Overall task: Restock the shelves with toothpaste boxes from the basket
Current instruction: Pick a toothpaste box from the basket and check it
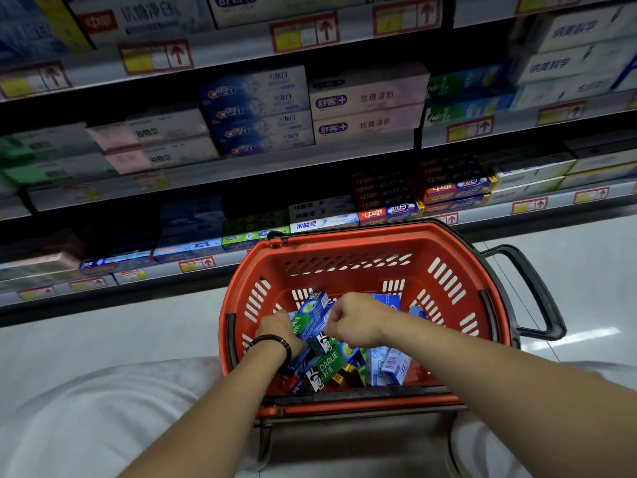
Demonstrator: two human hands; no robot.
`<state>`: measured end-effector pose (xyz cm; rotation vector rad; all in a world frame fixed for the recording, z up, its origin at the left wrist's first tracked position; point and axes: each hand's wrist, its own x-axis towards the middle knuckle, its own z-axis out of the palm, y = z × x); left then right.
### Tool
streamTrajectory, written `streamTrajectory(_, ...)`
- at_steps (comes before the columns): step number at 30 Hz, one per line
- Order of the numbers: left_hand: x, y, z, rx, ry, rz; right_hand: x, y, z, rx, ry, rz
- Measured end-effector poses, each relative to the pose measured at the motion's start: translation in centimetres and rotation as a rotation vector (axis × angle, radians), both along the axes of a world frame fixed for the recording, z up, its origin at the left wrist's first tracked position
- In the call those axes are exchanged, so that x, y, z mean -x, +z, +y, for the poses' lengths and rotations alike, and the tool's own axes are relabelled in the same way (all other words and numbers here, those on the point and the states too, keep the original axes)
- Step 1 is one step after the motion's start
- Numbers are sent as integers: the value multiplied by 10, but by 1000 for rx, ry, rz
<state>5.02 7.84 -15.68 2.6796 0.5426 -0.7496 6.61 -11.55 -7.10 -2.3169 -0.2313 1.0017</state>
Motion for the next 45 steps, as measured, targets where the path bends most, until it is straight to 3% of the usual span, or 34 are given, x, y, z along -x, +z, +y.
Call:
streamTrajectory(16, -2, 9, 8, 46, 110, -64, -8, 16, -3, -19, -59, -35)
streamTrajectory(27, -7, 44, 4, -35, -15, -133, -15, 27, -17, 5, -117, -128)
streamTrajectory(36, -18, 84, 3, 7, -83, -193, -40, 47, -54, -29, -412, -255)
streamTrajectory(45, -29, 134, -7, 66, -169, -384, -41, 53, -68, -71, -515, -239)
